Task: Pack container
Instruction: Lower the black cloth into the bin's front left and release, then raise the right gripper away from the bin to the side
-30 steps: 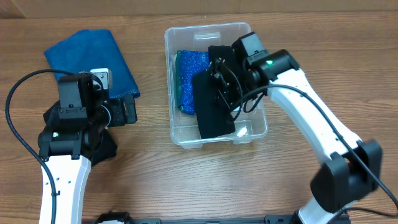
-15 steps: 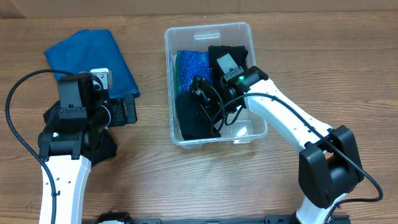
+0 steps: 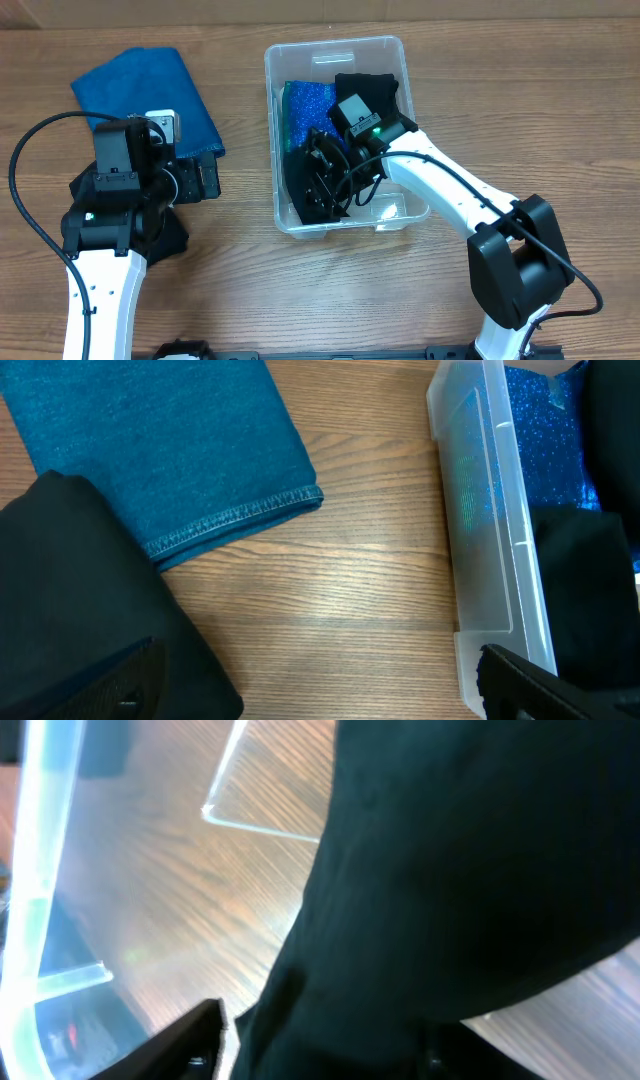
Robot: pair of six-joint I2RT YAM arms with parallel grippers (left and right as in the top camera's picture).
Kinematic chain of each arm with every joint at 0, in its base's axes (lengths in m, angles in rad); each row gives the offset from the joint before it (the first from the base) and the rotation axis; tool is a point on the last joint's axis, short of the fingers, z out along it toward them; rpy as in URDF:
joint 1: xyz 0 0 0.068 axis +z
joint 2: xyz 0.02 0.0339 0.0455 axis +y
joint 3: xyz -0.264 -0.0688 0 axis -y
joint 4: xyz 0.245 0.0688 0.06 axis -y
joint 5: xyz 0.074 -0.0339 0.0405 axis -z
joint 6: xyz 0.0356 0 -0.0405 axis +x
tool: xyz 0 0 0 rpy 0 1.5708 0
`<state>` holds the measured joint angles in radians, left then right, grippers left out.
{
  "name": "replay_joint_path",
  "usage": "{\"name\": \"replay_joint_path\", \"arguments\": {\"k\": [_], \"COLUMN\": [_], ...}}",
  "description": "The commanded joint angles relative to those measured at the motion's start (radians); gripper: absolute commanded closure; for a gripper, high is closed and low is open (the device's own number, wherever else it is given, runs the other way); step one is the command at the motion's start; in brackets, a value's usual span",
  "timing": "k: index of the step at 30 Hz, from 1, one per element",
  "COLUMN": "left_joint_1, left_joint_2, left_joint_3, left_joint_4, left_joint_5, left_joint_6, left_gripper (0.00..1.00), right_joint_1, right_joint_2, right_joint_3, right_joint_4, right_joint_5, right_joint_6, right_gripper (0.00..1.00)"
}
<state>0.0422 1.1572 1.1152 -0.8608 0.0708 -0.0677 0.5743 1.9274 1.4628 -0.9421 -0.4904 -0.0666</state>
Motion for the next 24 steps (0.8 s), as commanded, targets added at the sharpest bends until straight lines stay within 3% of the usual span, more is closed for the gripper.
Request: {"name": "replay_joint_path", "arguments": {"k": [1, 6, 10, 12, 13, 16, 18, 24], "left_joint_1": [0.008, 0.008, 0.008, 0.008, 0.008, 0.008, 0.008, 0.008], "left_joint_2": [0.000, 0.000, 0.000, 0.000, 0.000, 0.000, 0.000, 0.000], "left_joint_3": [0.021, 0.021, 0.021, 0.021, 0.021, 0.021, 0.021, 0.021], "left_joint_4": [0.003, 0.005, 0.004, 0.005, 0.004, 0.004, 0.004, 0.004], "left_joint_5": [-0.011, -0.011, -0.011, -0.013, -0.016, -0.022, -0.022, -0.022], "left_joint_6": [0.019, 0.019, 0.019, 0.020, 0.019, 0.019, 0.019, 0.019], "left_gripper": [0.00, 0.00, 0.00, 0.00, 0.00, 0.00, 0.00, 0.00], "right_joint_1": [-0.010, -0.021, -0.039, -0.085, -0.113, -0.248, -0.357, -0.478], "right_joint_2": [-0.010, -0.085, -0.174, -0.233, -0.253, -0.293, -0.290, -0.285], "right_joint_3": [0.033, 0.132, 0.208, 0.218, 0.218, 0.218, 0.208, 0.048], "right_joint_4": [-0.010, -0.054, -0.082, -0.081, -0.082, -0.119, -0.179, -0.255], "right_joint_5": [0.181, 0.412, 0.537, 0.591, 0.595, 0.594, 0.573, 0.495], "right_joint_6": [0.062, 0.068, 0.087, 0.144, 0.159, 0.229, 0.251, 0.251], "right_gripper": [0.28, 0.23, 0.25, 0.34, 0.43, 0.81, 0.92, 0.96]}}
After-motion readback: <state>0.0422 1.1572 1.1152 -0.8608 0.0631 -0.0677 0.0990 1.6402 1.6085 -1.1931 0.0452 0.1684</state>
